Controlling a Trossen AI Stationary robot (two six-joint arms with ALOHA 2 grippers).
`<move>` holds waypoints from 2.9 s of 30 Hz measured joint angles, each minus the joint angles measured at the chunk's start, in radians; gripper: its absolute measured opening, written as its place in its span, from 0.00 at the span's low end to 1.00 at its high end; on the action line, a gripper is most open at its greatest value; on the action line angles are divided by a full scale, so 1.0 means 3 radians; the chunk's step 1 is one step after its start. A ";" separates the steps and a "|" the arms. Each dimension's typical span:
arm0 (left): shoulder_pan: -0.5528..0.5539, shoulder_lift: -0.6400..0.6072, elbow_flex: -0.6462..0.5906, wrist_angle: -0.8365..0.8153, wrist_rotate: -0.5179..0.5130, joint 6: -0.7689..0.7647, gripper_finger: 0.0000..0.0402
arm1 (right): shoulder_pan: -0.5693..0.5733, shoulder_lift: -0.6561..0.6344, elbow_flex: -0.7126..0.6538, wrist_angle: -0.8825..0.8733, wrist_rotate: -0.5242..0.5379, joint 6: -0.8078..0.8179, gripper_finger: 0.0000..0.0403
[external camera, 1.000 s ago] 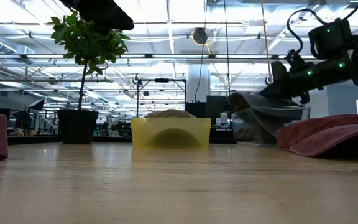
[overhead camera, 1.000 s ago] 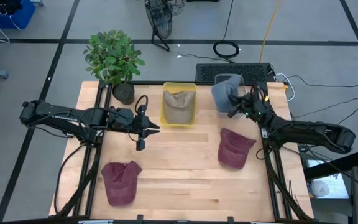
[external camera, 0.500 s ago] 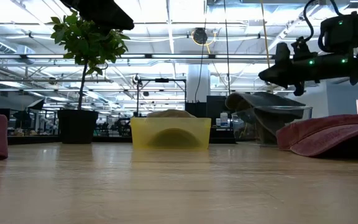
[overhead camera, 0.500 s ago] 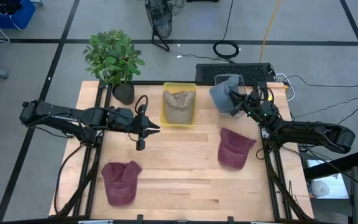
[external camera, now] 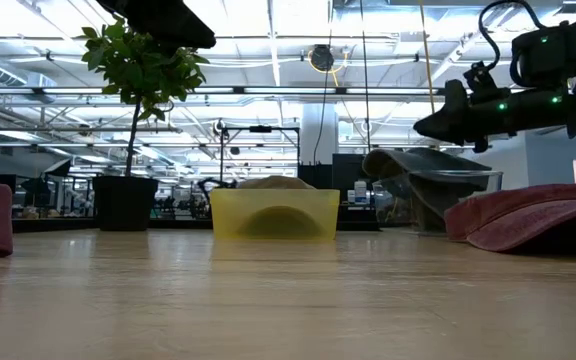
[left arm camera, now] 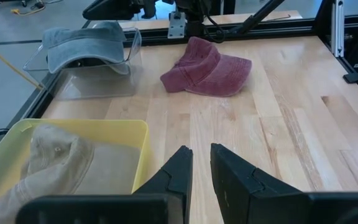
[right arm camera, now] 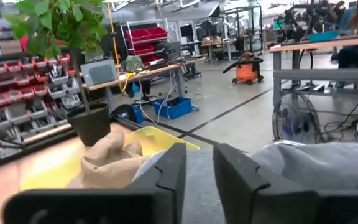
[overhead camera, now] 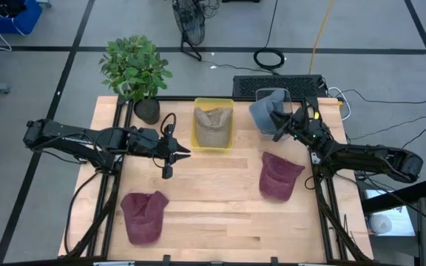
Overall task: Pick & Place hat
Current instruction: Put the blue cap into the transparent bin
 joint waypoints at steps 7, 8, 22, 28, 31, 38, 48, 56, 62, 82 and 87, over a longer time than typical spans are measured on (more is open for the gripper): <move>0.0000 0.0001 0.0000 -0.0003 0.0000 -0.0004 0.16 | 0.0000 -0.0008 0.0005 -0.0650 0.0412 -0.0294 0.33; 0.0000 0.0001 0.0000 -0.0003 0.0000 -0.0005 0.16 | 0.0001 -0.0009 0.0005 -0.0744 0.0495 -0.0303 0.34; 0.0000 0.0001 0.0000 -0.0004 0.0000 -0.0021 0.16 | 0.0000 -0.0011 0.0005 -0.0449 0.0338 0.0069 0.05; 0.0000 0.0001 0.0000 -0.0009 0.0000 -0.0010 0.16 | 0.0000 -0.0009 0.0004 -0.0395 0.0316 0.0189 0.01; 0.0000 0.0001 0.0000 -0.0009 0.0000 -0.0009 0.16 | 0.0000 -0.0008 0.0001 -0.0075 0.0150 0.0291 0.01; 0.0000 0.0002 0.0000 -0.0008 0.0000 -0.0011 0.16 | 0.0001 -0.0011 0.0003 0.0276 0.0083 0.0398 0.00; 0.0000 0.0003 0.0000 -0.0008 0.0000 -0.0022 0.16 | 0.0000 0.0054 0.0001 -0.0532 0.0581 0.0254 0.00; 0.0000 0.0003 0.0000 -0.0011 0.0000 -0.0018 0.16 | -0.0001 0.0054 -0.0171 -0.0432 0.1061 0.0674 0.00; 0.0000 0.0003 -0.0001 -0.0022 0.0000 -0.0022 0.16 | 0.0037 0.0052 -0.0244 -0.0330 0.1017 0.0561 0.00; 0.0000 0.0003 -0.0001 -0.0029 0.0000 -0.0050 0.16 | 0.0401 0.0044 -0.0253 -0.0063 0.1311 0.0244 0.00; 0.0000 0.0003 -0.0001 -0.0008 0.0000 -0.0032 0.16 | 0.0399 0.0044 -0.0254 0.0088 0.1215 0.0313 0.00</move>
